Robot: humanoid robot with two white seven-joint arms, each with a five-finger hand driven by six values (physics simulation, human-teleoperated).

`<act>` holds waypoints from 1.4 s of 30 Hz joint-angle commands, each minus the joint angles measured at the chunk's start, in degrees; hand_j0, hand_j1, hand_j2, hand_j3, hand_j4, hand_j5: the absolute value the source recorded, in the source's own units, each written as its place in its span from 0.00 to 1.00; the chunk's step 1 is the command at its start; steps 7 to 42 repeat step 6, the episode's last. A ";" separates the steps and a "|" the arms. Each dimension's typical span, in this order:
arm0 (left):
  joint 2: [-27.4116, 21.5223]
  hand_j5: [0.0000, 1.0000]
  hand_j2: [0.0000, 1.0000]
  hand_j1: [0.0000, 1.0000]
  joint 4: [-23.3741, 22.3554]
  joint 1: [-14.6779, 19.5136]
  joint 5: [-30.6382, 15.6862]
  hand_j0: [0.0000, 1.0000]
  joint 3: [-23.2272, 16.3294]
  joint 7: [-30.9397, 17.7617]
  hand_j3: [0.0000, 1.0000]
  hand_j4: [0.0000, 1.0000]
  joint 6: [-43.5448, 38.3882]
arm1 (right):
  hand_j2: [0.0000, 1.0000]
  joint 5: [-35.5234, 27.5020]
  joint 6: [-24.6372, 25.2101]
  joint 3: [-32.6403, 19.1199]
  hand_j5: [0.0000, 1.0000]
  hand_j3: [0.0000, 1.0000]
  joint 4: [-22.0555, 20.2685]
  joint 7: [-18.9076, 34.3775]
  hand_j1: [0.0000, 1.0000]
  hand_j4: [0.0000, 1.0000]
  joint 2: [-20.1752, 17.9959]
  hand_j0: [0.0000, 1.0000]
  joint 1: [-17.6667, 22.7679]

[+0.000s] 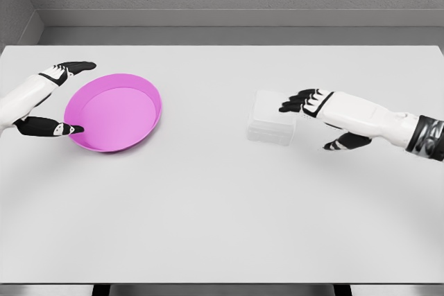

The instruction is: Pack egg into the box and close the box lid

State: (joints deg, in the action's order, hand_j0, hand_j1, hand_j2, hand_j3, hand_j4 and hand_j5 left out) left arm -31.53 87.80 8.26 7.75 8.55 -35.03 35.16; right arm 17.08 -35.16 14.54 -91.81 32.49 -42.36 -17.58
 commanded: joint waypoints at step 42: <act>-0.02 1.00 1.00 1.00 0.01 0.00 -0.45 1.00 -0.11 0.03 1.00 1.00 -0.16 | 1.00 -0.21 0.16 -4.26 1.00 1.00 7.96 0.21 1.00 1.00 -7.92 1.00 0.18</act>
